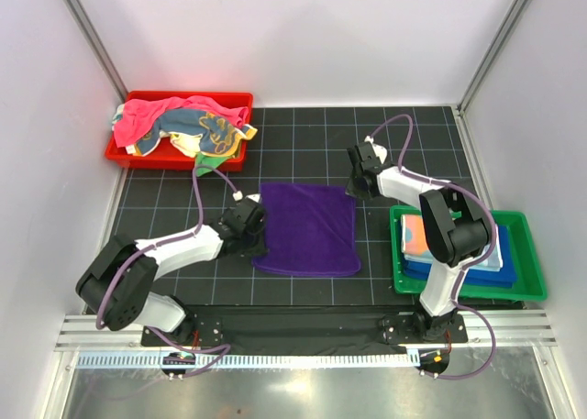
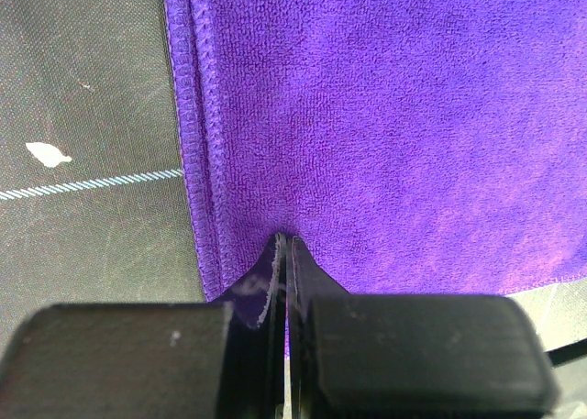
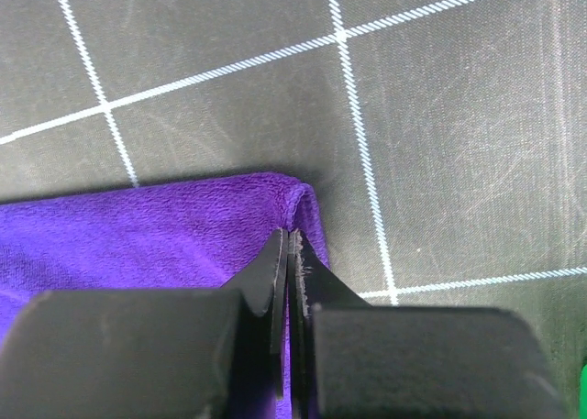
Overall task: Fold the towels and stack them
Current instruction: Fold the towel
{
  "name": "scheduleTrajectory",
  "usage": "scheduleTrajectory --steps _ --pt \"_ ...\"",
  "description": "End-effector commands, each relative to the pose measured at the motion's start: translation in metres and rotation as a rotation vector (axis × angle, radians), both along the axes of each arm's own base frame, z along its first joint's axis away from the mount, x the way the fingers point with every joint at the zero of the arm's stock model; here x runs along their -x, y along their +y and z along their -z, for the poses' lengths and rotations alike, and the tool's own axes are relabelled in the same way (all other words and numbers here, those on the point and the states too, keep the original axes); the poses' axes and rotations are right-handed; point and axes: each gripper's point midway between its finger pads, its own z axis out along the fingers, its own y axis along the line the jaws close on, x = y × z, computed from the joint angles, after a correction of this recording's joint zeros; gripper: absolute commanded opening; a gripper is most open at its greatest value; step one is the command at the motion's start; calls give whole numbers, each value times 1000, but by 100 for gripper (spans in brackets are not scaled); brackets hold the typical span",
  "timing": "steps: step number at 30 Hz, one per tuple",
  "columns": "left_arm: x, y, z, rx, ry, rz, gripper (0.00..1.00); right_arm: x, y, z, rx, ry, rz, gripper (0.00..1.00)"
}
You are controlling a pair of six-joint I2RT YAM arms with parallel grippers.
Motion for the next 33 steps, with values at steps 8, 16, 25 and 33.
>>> scheduleTrajectory --steps 8,16,25,33 --pt "20 21 27 -86 51 1 0 -31 -16 -21 1 -62 37 1" --pt "21 23 25 -93 51 -1 0 -45 -15 -28 15 -70 21 1" --pt "22 24 19 -91 45 -1 0 -39 -16 -21 15 -47 19 7" --pt "17 25 3 -98 31 -17 14 -28 -23 -40 28 -57 30 41"
